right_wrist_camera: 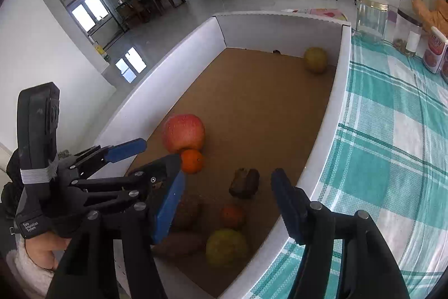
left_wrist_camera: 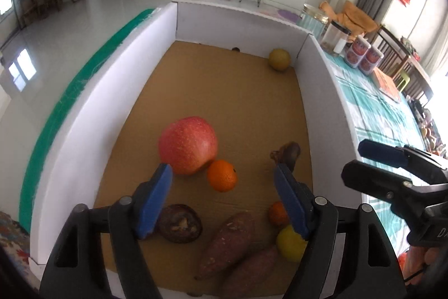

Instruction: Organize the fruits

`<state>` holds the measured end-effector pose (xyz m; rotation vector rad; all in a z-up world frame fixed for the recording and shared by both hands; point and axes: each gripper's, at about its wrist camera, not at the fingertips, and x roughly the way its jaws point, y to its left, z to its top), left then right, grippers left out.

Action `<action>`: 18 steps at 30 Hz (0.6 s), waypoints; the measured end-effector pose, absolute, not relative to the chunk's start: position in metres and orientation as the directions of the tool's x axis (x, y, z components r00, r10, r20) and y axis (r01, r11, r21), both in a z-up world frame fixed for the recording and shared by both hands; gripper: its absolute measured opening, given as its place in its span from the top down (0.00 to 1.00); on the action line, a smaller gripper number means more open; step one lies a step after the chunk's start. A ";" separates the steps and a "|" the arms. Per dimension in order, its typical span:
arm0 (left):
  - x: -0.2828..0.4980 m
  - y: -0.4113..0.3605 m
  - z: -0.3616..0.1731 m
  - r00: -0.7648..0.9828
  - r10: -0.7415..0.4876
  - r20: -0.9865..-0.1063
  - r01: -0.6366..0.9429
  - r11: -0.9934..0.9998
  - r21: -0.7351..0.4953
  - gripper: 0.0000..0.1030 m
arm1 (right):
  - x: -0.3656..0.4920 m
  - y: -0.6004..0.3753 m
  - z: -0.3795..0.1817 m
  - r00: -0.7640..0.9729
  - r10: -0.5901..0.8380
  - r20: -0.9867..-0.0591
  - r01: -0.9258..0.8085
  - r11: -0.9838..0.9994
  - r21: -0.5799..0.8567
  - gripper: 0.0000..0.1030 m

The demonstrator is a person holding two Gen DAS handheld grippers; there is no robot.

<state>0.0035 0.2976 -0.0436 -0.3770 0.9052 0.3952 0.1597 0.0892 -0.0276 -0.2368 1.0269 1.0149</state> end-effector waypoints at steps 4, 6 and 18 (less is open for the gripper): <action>-0.013 0.281 -0.018 0.573 0.363 -0.735 -0.528 0.849 0.008 0.16 | 0.157 0.069 -0.006 0.198 0.591 -0.782 -0.766 0.591 0.253 0.08; -0.022 0.268 -0.007 0.567 0.468 -0.678 -0.567 0.819 0.092 0.12 | 0.154 0.057 0.000 0.228 0.590 -0.774 -0.752 0.612 0.245 0.00; -0.046 0.264 -0.004 0.492 0.478 -0.728 -0.628 0.774 0.084 0.12 | 0.106 0.030 -0.009 0.252 0.480 -0.840 -0.708 0.683 0.178 0.00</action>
